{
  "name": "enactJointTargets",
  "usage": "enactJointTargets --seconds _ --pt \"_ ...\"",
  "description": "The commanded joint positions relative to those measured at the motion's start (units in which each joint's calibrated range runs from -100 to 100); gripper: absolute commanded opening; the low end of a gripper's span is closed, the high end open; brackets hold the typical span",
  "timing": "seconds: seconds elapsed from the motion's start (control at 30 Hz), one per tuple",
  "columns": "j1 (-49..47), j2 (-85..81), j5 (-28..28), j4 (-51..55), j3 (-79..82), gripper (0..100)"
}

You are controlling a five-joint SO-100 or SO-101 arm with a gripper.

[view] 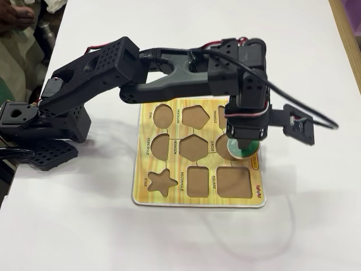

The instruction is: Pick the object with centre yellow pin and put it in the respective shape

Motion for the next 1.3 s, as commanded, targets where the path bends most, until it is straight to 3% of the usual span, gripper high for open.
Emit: enactJointTargets --seconds 0.0,0.47,1.27 --pt "-2.72 -1.16 -0.16 0.76 -0.27 2" --pt "-5.06 -1.83 -0.16 0.76 5.85 2" --pt "2.06 -4.76 0.47 0.59 7.1 2"
